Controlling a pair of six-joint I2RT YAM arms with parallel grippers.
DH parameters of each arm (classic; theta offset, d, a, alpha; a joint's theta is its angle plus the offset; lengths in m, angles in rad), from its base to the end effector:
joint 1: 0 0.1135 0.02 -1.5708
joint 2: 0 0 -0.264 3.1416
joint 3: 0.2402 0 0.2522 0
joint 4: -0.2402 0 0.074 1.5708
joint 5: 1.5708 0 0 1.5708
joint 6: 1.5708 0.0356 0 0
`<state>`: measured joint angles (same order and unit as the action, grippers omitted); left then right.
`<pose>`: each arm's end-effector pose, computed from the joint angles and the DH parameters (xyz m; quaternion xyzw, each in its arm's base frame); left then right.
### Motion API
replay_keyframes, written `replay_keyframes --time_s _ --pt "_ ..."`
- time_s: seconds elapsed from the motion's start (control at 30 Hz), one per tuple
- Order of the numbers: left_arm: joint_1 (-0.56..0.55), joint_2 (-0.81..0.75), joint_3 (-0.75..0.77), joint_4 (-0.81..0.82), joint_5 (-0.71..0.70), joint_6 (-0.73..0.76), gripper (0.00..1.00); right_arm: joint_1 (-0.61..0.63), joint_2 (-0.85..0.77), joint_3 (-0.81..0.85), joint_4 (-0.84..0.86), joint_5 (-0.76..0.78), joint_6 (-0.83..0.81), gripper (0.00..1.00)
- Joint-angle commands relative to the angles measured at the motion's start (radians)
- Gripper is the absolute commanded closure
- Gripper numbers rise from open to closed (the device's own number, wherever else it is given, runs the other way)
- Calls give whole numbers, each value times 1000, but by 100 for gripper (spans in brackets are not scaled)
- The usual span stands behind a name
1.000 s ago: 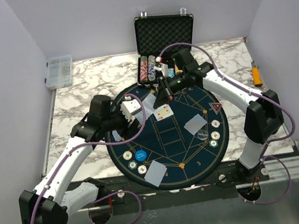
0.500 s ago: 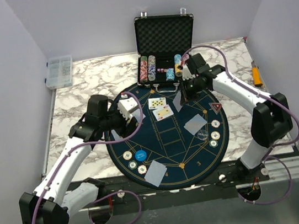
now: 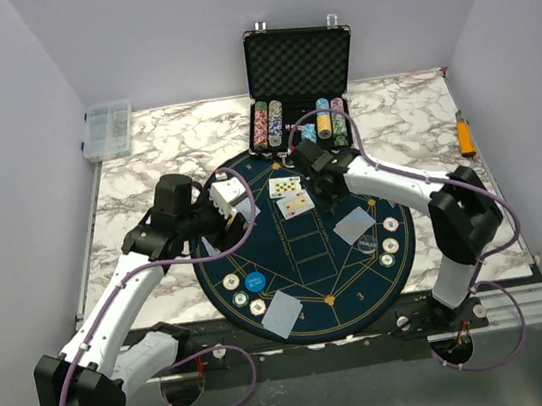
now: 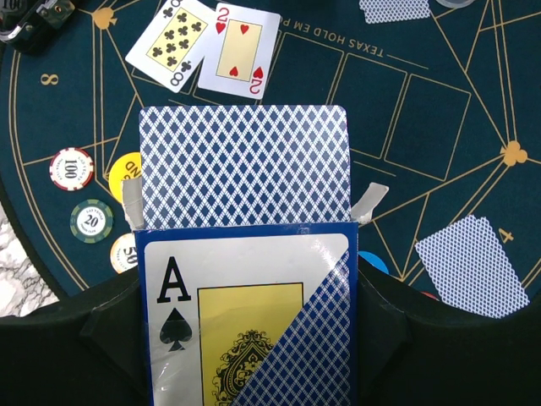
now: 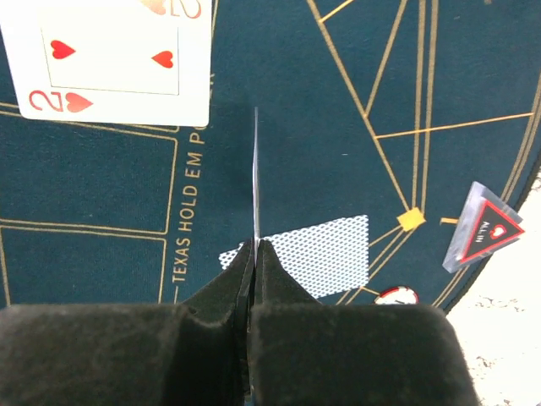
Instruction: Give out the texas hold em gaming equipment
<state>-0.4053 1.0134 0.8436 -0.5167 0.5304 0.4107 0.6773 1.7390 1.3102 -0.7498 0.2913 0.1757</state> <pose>0.1886 -0.1005 0.2889 0.4490 0.7561 -0.2358 0.4136 0.2817 0.2134 0.2266 -0.2134 0.9471 -0.0499 0.2344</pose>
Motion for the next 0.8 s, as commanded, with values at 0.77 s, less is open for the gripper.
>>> replay_keyframes --time_s 0.77 --pt "29 -85 -46 2 11 10 100 45 245 86 59 -436 92 98"
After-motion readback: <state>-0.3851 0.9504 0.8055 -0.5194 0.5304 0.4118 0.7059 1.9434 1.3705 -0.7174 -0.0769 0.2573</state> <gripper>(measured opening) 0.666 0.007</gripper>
